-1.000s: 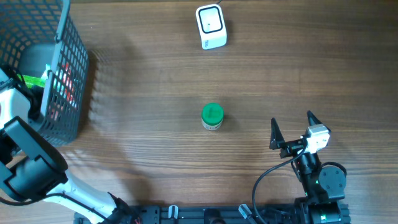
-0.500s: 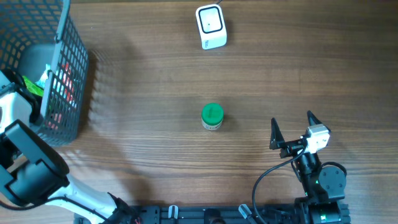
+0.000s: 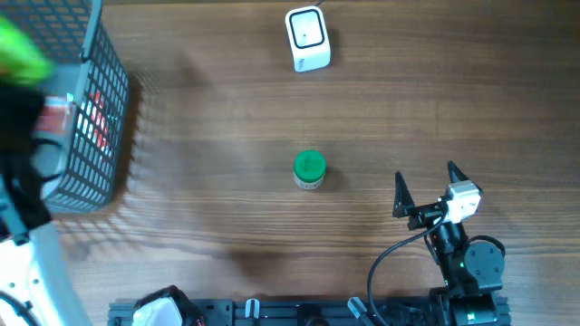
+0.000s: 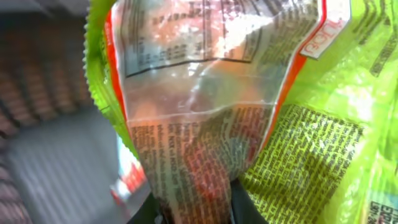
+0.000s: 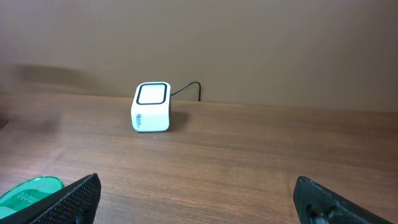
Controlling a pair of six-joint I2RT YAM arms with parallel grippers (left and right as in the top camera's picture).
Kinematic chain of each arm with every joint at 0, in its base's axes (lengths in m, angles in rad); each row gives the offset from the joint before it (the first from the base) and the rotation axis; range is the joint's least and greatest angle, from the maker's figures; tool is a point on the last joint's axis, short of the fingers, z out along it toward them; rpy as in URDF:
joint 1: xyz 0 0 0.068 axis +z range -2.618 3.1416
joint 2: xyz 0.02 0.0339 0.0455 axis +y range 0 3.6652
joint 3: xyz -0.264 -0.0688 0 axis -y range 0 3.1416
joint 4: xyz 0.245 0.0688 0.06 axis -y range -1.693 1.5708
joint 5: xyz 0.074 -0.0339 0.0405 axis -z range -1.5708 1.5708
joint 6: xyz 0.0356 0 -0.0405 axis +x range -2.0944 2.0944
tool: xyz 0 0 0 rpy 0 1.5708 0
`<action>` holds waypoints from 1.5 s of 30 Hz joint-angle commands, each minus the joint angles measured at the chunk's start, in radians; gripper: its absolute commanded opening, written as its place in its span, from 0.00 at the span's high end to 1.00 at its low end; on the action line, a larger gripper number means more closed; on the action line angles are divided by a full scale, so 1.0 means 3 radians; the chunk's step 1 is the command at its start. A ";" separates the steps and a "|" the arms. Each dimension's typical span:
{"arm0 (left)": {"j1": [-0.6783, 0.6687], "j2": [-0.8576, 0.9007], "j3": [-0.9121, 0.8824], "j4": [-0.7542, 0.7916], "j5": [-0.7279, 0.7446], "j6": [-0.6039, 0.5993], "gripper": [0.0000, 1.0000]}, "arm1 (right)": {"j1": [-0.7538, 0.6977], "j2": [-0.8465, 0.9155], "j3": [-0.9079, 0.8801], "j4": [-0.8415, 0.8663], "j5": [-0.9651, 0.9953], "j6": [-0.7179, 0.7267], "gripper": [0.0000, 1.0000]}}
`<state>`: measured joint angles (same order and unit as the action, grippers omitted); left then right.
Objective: Scan the item barcode
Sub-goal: 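Place the green bag and red packet beside the bottle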
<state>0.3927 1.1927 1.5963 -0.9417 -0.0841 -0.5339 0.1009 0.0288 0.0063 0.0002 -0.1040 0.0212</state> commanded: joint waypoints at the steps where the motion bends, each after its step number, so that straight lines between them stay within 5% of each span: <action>1: -0.0918 0.0125 -0.0089 -0.0310 0.0058 -0.0019 0.96 | -0.0017 -0.0015 -0.0003 0.0018 -0.0005 0.0024 0.00; 6: -0.2070 0.0792 -0.0698 -0.0440 -0.0051 -0.0019 0.96 | -0.0017 -0.0015 -0.0003 0.0018 -0.0005 0.0024 0.00; 16: -0.2590 0.2459 -0.1161 0.0156 -0.0130 -0.0081 0.96 | -0.0017 -0.0015 -0.0003 0.0018 -0.0005 0.0024 0.00; 17: -0.2590 0.2492 -0.1161 0.0202 -0.0106 -0.0080 0.83 | -0.0017 -0.0015 -0.0003 0.0018 -0.0005 0.0024 0.00; 18: -0.2590 0.2495 -0.1160 0.0211 -0.0080 -0.0080 0.59 | -0.0017 -0.0015 -0.0003 0.0018 -0.0005 0.0024 0.00; 19: -0.2590 0.2477 -0.1153 0.0195 -0.0057 -0.0079 0.49 | -0.0017 -0.0014 -0.0003 0.0018 -0.0005 0.0024 0.00; 24: -0.2586 0.2242 -0.1150 0.0120 -0.0060 -0.0066 0.37 | -0.0017 -0.0015 -0.0003 0.0018 -0.0005 0.0024 0.00; 27: -0.2583 0.2029 -0.1133 0.0114 -0.0072 -0.0031 0.17 | -0.0017 -0.0014 -0.0003 0.0018 -0.0005 0.0024 0.00; 28: -0.2580 0.1932 -0.1104 0.0097 -0.0072 0.0089 0.00 | -0.0017 -0.0014 -0.0003 0.0018 -0.0005 0.0024 0.00; 31: -0.2580 0.1712 -0.1020 -0.0045 -0.0074 0.0280 0.00 | -0.0017 -0.0015 -0.0003 0.0018 -0.0005 0.0024 0.00; 34: -0.2572 0.1470 -0.0992 -0.0148 -0.0298 0.0286 0.11 | -0.0017 -0.0015 -0.0003 0.0018 -0.0005 0.0025 0.00; 38: -0.2284 0.1193 -0.0532 -0.0310 -0.0662 0.0285 0.00 | -0.0017 -0.0015 -0.0003 0.0018 -0.0005 0.0025 0.00; 42: -0.1297 0.1088 0.0535 -0.0249 -0.0660 0.0287 0.00 | -0.0017 -0.0014 -0.0003 0.0018 -0.0005 0.0024 0.00; 45: -0.0566 0.1090 0.0696 0.0058 -0.0631 0.0287 0.00 | -0.0017 -0.0015 -0.0003 0.0018 -0.0005 0.0024 0.00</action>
<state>0.0509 1.5452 1.7626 -0.9665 -0.2550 -0.4568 0.1009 0.0288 0.0063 0.0002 -0.1040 0.0212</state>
